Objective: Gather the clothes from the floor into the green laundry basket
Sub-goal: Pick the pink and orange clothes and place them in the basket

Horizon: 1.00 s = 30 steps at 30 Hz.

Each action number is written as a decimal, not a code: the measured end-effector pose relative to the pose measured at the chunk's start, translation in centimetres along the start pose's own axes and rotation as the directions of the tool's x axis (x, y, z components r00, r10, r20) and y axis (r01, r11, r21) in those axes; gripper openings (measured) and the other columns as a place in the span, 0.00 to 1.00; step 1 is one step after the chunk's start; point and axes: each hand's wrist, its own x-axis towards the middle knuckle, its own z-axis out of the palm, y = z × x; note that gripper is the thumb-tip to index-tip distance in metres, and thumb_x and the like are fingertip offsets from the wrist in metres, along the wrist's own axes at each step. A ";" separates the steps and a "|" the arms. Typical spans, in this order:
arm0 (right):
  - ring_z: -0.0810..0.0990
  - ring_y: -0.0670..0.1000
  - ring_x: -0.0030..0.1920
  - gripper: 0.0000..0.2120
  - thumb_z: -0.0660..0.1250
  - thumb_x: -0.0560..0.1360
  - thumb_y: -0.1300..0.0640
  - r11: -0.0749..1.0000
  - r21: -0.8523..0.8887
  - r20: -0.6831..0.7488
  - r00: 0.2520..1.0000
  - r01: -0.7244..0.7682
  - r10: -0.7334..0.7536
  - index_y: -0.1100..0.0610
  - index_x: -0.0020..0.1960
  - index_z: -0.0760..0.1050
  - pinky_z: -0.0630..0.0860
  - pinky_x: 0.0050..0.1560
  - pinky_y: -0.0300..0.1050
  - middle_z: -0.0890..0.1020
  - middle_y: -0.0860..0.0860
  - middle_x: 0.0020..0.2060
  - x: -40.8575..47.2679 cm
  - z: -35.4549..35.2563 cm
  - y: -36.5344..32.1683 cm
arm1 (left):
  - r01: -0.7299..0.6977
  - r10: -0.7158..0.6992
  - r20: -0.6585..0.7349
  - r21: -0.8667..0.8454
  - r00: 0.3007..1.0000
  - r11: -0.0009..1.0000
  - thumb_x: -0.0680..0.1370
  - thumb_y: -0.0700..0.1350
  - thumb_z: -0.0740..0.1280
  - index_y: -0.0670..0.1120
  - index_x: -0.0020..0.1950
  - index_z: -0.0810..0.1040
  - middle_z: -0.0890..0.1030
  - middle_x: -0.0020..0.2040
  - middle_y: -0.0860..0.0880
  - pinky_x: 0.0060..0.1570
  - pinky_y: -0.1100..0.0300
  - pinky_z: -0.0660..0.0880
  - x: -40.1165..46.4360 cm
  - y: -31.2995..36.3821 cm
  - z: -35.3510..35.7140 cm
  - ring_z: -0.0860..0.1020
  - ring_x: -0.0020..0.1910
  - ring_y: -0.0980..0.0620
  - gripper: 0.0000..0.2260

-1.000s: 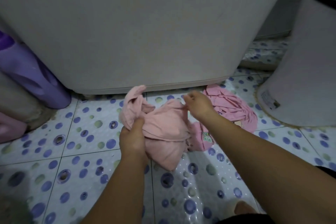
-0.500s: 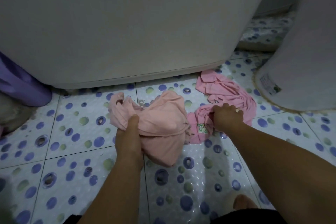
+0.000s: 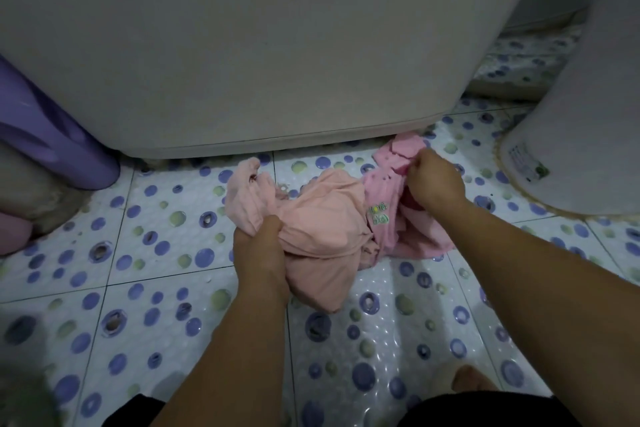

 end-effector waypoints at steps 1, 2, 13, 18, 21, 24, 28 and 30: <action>0.77 0.61 0.54 0.07 0.55 0.77 0.62 0.997 0.069 -0.019 1.000 0.023 -0.022 0.60 0.50 0.72 0.66 0.46 0.45 0.79 0.60 0.54 -0.2 -0.8 -1.6 | -0.016 0.016 -0.002 -0.012 1.000 1.000 0.74 0.40 0.64 0.46 0.63 0.73 0.79 0.59 0.44 0.60 0.48 0.75 -0.2 0.2 0.0 0.78 0.57 0.43 0.17; 0.77 0.60 0.55 0.07 0.56 0.77 0.61 0.989 0.143 -0.030 0.999 0.048 -0.044 0.59 0.49 0.72 0.66 0.47 0.45 0.79 0.59 0.53 -0.3 -1.4 -3.3 | -0.037 0.037 0.001 -0.023 0.999 0.999 0.74 0.39 0.64 0.48 0.61 0.74 0.79 0.59 0.45 0.61 0.47 0.75 -0.4 0.4 -0.1 0.77 0.57 0.43 0.15; 0.75 0.50 0.25 0.07 0.63 0.72 0.65 0.295 0.891 0.421 0.870 -0.344 -0.257 0.59 0.36 0.76 0.74 0.34 0.40 0.77 0.54 0.28 -5.6 -5.8 -17.8 | -0.097 0.096 0.028 0.015 0.995 0.995 0.73 0.35 0.64 0.46 0.56 0.74 0.81 0.51 0.45 0.54 0.51 0.76 -1.5 2.3 -2.6 0.79 0.49 0.45 0.13; 0.71 0.44 0.18 0.13 0.59 0.79 0.61 0.542 0.773 0.559 0.758 -0.330 -0.336 0.57 0.36 0.70 0.66 0.21 0.30 0.73 0.52 0.26 -8.8 -1.9 -18.0 | 0.111 -0.071 0.251 -0.150 0.965 0.982 0.77 0.46 0.59 0.43 0.45 0.78 0.84 0.33 0.47 0.29 0.68 0.74 -2.2 3.4 -4.2 0.80 0.29 0.54 0.10; 0.70 0.46 0.23 0.08 0.59 0.76 0.65 0.619 0.731 0.590 0.720 -0.286 -0.364 0.59 0.41 0.73 0.63 0.20 0.30 0.73 0.54 0.31 -10.0 -0.2 -17.5 | 0.128 -0.088 0.289 -0.123 0.953 0.984 0.77 0.53 0.64 0.46 0.57 0.79 0.86 0.44 0.48 0.41 0.61 0.78 -2.6 3.1 -4.5 0.82 0.43 0.53 0.14; 0.72 0.42 0.21 0.09 0.58 0.77 0.68 0.634 0.717 0.626 0.668 -0.290 -0.402 0.59 0.45 0.75 0.65 0.20 0.30 0.74 0.53 0.32 -10.4 0.0 -17.6 | 0.071 -0.064 0.123 -0.053 0.990 0.996 0.70 0.47 0.74 0.44 0.65 0.74 0.82 0.58 0.44 0.47 0.57 0.78 -2.4 2.6 -4.5 0.81 0.52 0.47 0.25; 0.79 0.45 0.30 0.09 0.61 0.75 0.69 0.636 0.736 0.604 0.650 -0.233 -0.461 0.57 0.44 0.76 0.77 0.35 0.36 0.78 0.55 0.35 -10.3 -1.2 -17.8 | 0.050 -0.057 -0.049 -0.134 0.997 0.990 0.74 0.39 0.70 0.38 0.63 0.74 0.80 0.56 0.41 0.37 0.61 0.75 -2.1 3.6 -4.4 0.78 0.43 0.47 0.19; 0.78 0.50 0.37 0.10 0.61 0.75 0.71 0.633 0.762 0.515 0.721 -0.137 -0.464 0.60 0.51 0.76 0.77 0.44 0.39 0.80 0.59 0.43 -9.7 -2.3 -17.2 | 0.029 -0.042 -0.067 -0.182 0.997 0.983 0.74 0.39 0.69 0.38 0.64 0.74 0.81 0.57 0.42 0.35 0.62 0.74 -2.2 4.5 -4.2 0.78 0.44 0.47 0.19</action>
